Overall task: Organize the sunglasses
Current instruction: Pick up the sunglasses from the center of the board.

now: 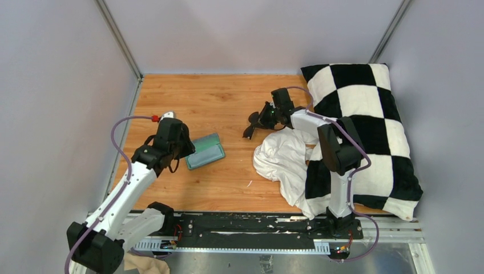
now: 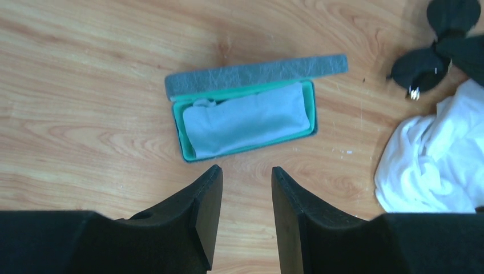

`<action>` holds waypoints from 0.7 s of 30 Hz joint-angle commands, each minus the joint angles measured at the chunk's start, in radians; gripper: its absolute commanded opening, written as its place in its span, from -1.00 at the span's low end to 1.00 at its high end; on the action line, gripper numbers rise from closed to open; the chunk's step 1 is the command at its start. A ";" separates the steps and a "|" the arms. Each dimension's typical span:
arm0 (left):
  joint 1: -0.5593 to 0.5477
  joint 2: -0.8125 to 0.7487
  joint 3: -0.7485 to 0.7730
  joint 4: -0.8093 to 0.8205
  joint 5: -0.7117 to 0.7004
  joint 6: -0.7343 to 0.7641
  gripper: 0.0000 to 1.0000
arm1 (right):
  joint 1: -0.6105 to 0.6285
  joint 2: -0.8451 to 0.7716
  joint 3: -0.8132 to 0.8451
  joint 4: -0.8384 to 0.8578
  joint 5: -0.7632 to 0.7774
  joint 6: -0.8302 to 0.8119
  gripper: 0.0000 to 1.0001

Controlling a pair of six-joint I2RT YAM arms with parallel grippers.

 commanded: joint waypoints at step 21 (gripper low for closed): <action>0.404 0.441 0.156 0.046 -0.079 -0.063 -0.16 | 0.112 -0.402 -0.404 0.125 -0.170 0.020 -1.00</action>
